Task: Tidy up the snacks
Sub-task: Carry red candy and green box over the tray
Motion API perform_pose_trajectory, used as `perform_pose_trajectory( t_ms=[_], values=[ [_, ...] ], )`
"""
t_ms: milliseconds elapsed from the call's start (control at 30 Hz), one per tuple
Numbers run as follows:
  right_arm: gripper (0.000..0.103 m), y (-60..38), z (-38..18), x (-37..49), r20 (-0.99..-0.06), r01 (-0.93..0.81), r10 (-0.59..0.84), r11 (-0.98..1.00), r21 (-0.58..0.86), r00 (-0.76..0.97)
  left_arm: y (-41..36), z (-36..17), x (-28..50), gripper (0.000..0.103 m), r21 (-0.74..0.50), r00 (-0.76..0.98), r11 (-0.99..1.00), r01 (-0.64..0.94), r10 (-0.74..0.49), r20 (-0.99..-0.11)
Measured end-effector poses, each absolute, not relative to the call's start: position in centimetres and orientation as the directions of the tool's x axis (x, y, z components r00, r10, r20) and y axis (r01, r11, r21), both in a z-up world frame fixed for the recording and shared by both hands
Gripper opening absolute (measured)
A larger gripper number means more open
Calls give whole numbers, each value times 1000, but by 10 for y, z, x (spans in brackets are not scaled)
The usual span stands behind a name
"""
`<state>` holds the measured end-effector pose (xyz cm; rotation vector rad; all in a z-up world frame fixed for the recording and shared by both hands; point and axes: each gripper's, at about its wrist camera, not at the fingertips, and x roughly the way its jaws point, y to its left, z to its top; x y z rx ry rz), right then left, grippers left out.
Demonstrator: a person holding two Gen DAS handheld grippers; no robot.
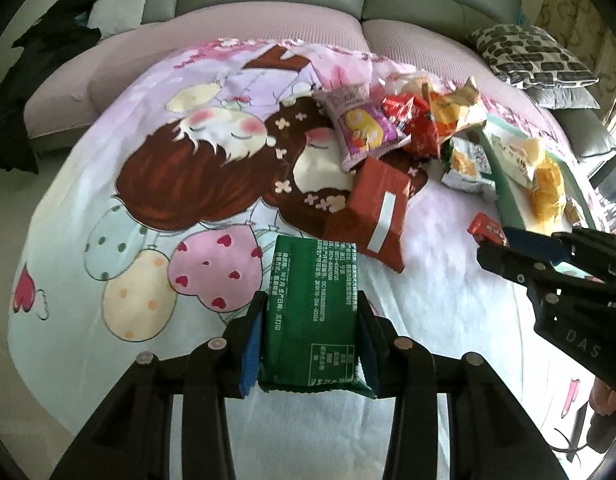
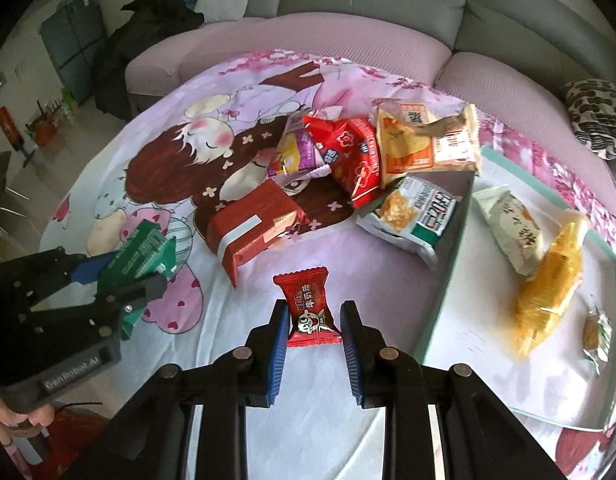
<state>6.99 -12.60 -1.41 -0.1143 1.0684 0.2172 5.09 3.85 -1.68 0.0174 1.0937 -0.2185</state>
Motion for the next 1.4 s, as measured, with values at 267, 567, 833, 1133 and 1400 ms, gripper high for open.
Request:
perform_pose_trajectory(
  t_ms=[267, 567, 833, 1133, 1400],
  values=[
    [28, -154, 6, 59, -860, -176, 100, 984, 12, 500, 11, 19, 44, 43, -78, 481, 965, 249, -193, -855],
    [28, -212, 20, 49, -851, -74, 45, 997, 7, 523, -47, 52, 51, 43, -33, 508, 933, 359, -225, -831],
    [28, -269, 18, 39, -855, 12, 3, 1000, 11, 519, -104, 59, 58, 43, -2, 497, 901, 434, -241, -834],
    [28, -333, 1, 29, -872, 120, -33, 992, 29, 488, -175, 42, 61, 43, 15, 444, 853, 522, -257, -858],
    [28, -368, -12, 30, -887, 175, -54, 984, 31, 459, -211, 27, 74, 43, 22, 435, 841, 541, -257, -863]
  ],
)
